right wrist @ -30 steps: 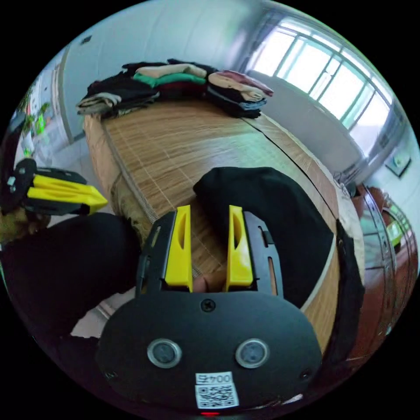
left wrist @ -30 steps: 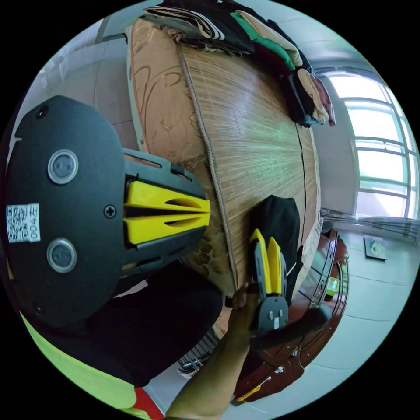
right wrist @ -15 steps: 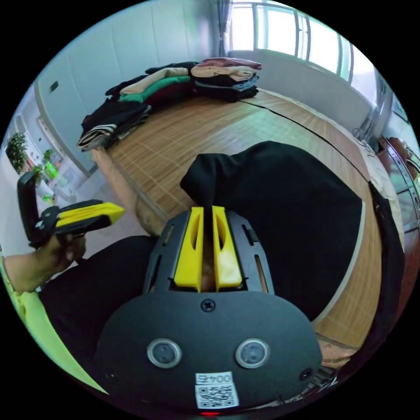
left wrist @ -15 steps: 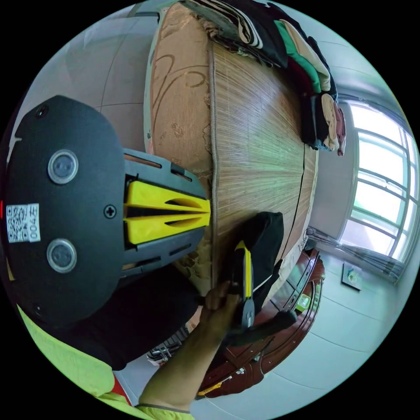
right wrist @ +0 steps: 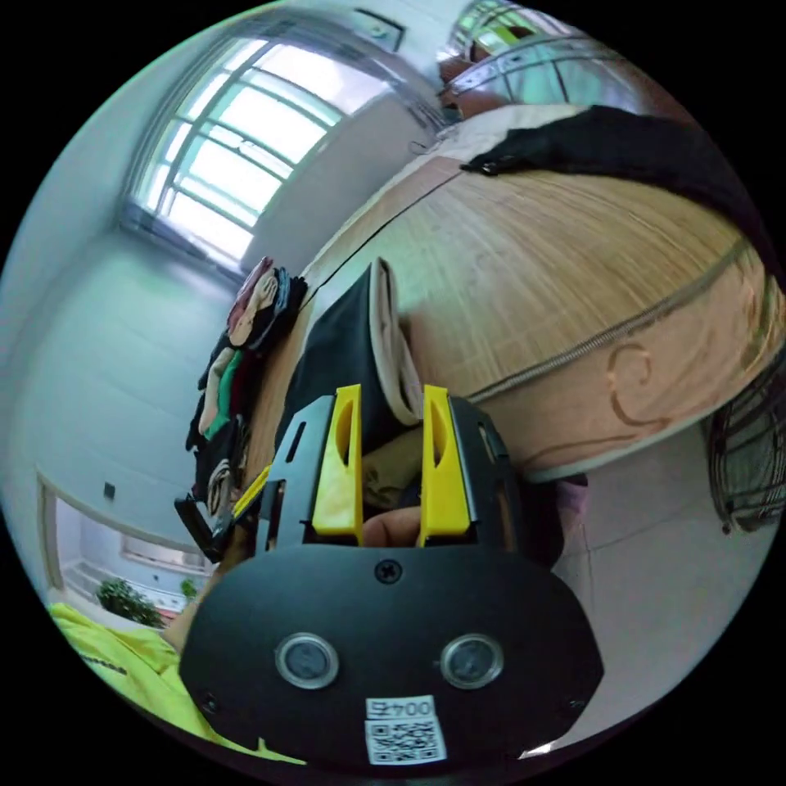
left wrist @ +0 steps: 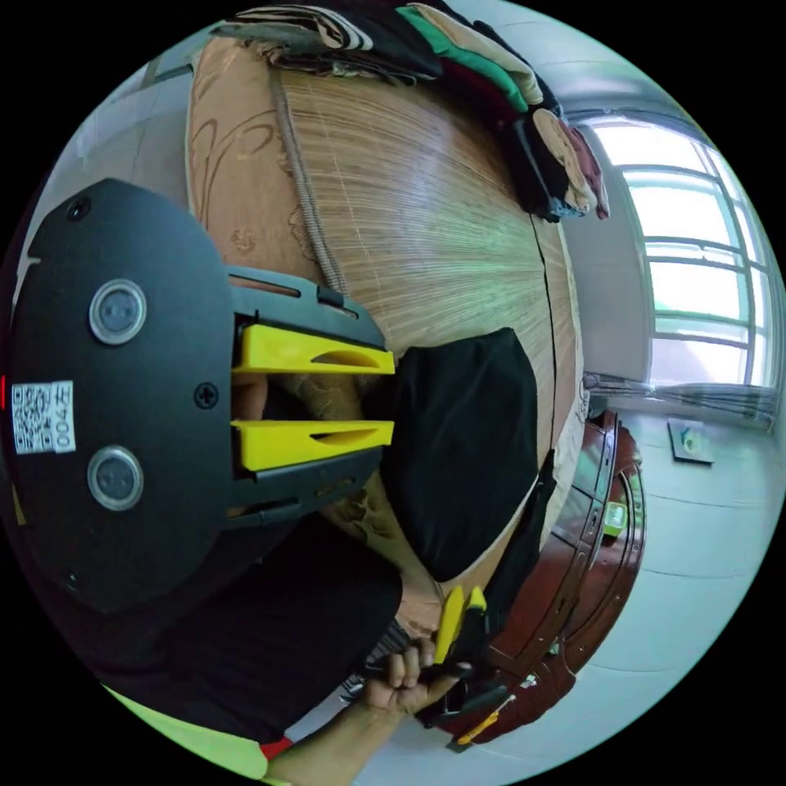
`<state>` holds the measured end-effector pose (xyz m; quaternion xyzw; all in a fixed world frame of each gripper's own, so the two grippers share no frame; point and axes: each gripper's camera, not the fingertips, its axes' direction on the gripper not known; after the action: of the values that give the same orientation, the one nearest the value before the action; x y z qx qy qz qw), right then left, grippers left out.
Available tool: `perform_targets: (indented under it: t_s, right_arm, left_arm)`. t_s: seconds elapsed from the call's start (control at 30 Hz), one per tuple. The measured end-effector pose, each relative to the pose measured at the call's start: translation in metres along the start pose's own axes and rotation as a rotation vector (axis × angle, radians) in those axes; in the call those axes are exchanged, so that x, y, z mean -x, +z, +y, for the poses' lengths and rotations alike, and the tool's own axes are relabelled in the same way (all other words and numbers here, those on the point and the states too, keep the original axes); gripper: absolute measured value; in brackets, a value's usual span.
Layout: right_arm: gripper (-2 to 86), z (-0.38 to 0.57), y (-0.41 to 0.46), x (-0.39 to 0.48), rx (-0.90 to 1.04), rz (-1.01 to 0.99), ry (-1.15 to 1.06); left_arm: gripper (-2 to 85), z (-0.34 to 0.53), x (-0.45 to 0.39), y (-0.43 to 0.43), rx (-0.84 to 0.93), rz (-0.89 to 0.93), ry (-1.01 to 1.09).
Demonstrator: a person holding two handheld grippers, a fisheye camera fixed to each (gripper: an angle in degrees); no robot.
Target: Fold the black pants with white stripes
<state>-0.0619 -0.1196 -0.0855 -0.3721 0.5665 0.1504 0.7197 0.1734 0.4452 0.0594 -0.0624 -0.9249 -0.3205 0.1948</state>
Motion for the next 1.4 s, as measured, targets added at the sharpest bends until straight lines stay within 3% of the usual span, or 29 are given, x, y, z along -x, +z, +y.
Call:
perform_targets:
  t_s: [0.17,0.43,0.57,0.7,0.97,1.17,1.4]
  right_arm:
    - [13.4,-0.006,0.000,-0.071,0.049,-0.142,0.176]
    - [13.6,-0.022,0.001,-0.121,0.097,-0.232,0.218]
    - [12.3,-0.029,0.012,-0.133,0.155,-0.225,0.220]
    - [1.4,-0.039,0.014,-0.153,0.188,-0.120,0.293]
    - [2.7,-0.034,0.001,-0.182,0.151,-0.160,0.361]
    - [7.7,-0.027,-0.030,-0.177,-0.021,-0.216,0.185]
    - [5.3,-0.048,0.011,-0.148,0.101,-0.137,0.105]
  left_arm:
    - [9.2,0.019,0.057,-0.005,-0.036,0.112,-0.161]
    - [4.2,0.015,0.094,0.006,0.010,0.143,-0.145]
    - [2.0,0.016,0.103,0.008,0.003,0.114,-0.122]
    - [1.5,0.020,0.117,0.010,-0.001,0.089,-0.136]
    - [2.1,0.039,0.162,0.032,0.063,0.080,-0.205]
    - [2.7,0.051,0.188,0.016,0.081,-0.005,-0.214]
    - [4.2,0.000,0.131,0.030,-0.053,-0.010,-0.053]
